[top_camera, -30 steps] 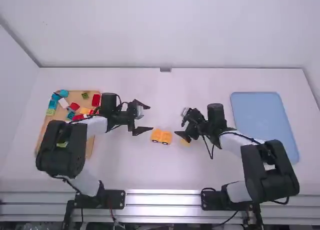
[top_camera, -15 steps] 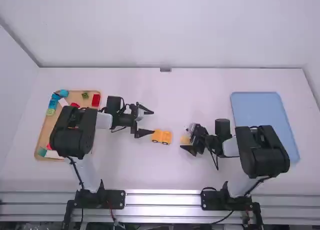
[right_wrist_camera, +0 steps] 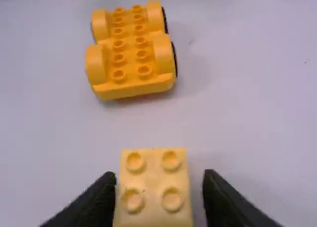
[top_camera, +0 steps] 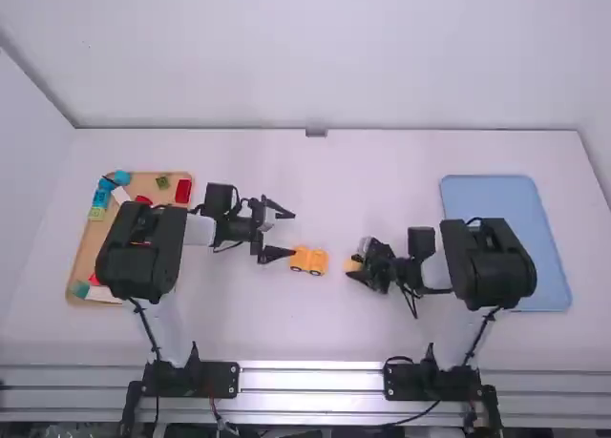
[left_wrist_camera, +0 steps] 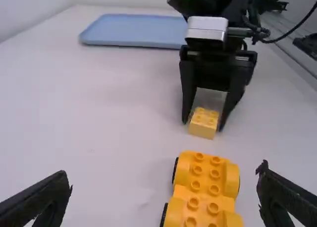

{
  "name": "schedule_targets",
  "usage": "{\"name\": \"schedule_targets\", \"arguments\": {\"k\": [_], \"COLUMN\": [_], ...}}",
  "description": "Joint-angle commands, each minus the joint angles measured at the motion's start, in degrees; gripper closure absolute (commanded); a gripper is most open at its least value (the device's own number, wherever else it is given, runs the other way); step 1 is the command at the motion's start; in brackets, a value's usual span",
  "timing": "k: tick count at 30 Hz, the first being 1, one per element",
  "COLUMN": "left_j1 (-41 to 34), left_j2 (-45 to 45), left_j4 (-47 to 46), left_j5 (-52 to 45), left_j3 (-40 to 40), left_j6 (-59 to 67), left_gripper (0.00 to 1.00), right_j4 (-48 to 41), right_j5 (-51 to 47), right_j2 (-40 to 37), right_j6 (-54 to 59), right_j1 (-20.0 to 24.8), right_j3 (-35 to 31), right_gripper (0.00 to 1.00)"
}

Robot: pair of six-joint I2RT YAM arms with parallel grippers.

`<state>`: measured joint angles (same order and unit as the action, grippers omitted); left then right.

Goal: Assemble lego blocks to make yellow taxi

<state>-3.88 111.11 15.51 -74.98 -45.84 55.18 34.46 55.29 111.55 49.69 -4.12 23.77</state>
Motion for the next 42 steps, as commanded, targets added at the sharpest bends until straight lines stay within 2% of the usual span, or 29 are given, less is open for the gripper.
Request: {"name": "schedule_targets", "arguments": {"k": [1, 3, 11, 20, 27, 29, 31, 34, 37, 38, 42], "left_j1": [-0.7, -0.7, -3.1, -9.1, -9.8, -9.7, -9.7, -10.1, -10.1, -10.1, -10.1], "left_j2": [0.4, 0.4, 0.4, 0.4, 1.8, 2.8, 4.2, 4.9, 5.2, 5.2, 5.2], "left_j4": [-0.5, 0.0, 0.3, 0.4, 1.6, 2.4, 2.5, 2.6, 2.8, 2.8, 3.0], "left_j5": [-1.6, 0.2, 2.5, 15.4, 19.0, 18.8, 18.5, 18.5, 18.6, 18.5, 18.6], "left_j3": [0.7, 1.4, 4.9, 5.1, 5.1, 5.1, 5.1, 5.1, 5.1, 5.1, 5.1], "left_j6": [0.8, 0.9, 7.7, 7.6, 7.6, 7.6, 7.6, 7.7, 7.6, 7.7, 7.7], "left_gripper": [0.02, 0.10, 0.13, 0.13, 0.13, 0.16, 0.24, 0.27, 0.34, 0.43, 0.53], "right_j4": [-0.3, 0.0, -0.3, -6.9, -7.9, -7.9, -8.4, -9.9, -12.4, -13.8, -15.7], "right_j5": [0.0, 0.2, 1.3, -5.0, -4.7, -4.8, -6.5, -7.0, -6.5, -7.7, -12.0], "right_j2": [1.0, 0.9, -5.0, -18.6, -20.0, -20.0, -20.0, -20.0, -20.0, -20.0, -18.4], "right_j6": [0.1, 0.2, -3.8, -4.7, -4.4, -4.5, -4.5, -4.5, -4.4, -4.4, -3.1], "right_j1": [-0.1, 0.1, -0.1, -6.7, -10.9, -12.0, -13.2, -13.7, -14.6, -15.2, -16.8], "right_j3": [0.4, 0.3, -0.7, -0.5, 0.2, 0.5, 1.2, 2.2, 3.9, 4.9, 7.2], "right_gripper": [0.68, 0.79, 0.92, 0.96, 0.98, 0.99, 0.99, 1.00, 1.00, 1.00, 1.00]}}
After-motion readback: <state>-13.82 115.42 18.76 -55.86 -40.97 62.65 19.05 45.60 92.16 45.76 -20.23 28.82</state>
